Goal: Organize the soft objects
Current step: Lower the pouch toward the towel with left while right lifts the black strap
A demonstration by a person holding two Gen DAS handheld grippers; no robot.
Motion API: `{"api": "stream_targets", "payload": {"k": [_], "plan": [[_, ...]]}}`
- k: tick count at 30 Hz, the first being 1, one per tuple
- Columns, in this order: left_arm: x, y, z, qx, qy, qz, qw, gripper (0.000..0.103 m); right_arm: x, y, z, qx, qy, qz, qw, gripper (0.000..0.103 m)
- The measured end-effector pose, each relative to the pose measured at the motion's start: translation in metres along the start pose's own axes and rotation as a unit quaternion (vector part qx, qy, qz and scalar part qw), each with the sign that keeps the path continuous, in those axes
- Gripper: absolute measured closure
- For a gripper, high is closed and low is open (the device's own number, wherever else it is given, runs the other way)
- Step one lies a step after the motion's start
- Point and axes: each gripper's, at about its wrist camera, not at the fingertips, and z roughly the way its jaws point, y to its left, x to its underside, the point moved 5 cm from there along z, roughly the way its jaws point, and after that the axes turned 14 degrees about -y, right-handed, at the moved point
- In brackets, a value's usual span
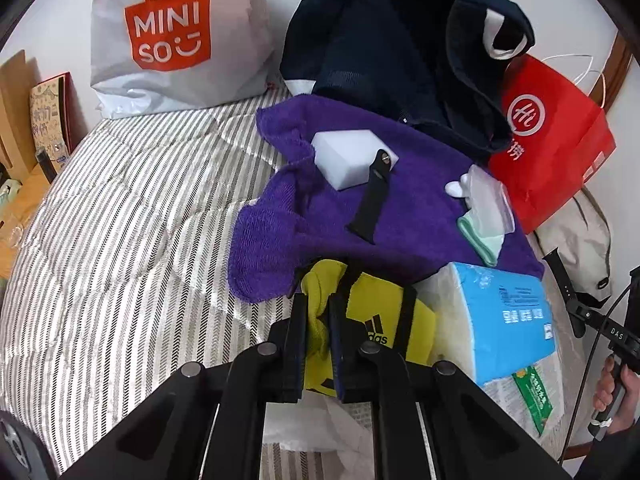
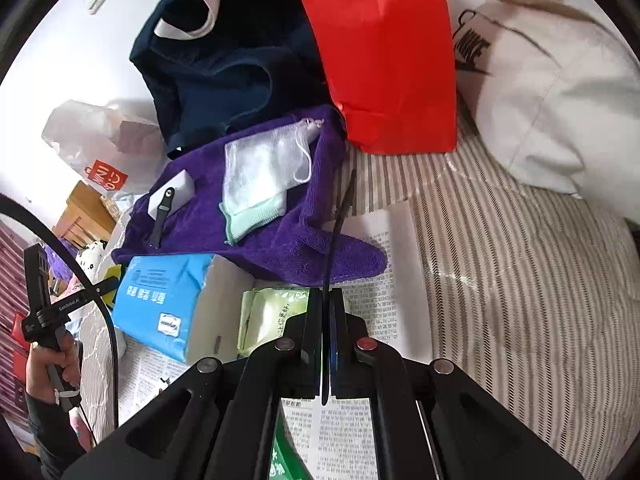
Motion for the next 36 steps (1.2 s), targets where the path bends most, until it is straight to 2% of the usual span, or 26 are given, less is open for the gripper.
{"api": "stream_targets", "payload": {"k": [8, 18, 27, 36], "plan": [[-0.007, 0.000, -0.027, -0.001, -0.023, -0.003, 0.9997, 0.093, -0.007, 0.010, -0.026, -0.006, -0.019, -0.014, 1.000, 0.100], [-0.028, -0.002, -0.058, 0.003, -0.054, -0.005, 0.9985, 0.093, -0.016, 0.039, -0.037, -0.028, -0.032, -0.035, 0.998, 0.100], [-0.045, -0.013, -0.060, 0.011, -0.064, -0.004, 0.9979, 0.093, -0.026, 0.056, -0.027, -0.033, -0.034, -0.056, 0.997, 0.100], [-0.064, -0.027, -0.042, 0.017, -0.068, 0.004, 0.9976, 0.093, -0.037, 0.066, -0.009, -0.038, -0.030, -0.064, 0.997, 0.100]]}}
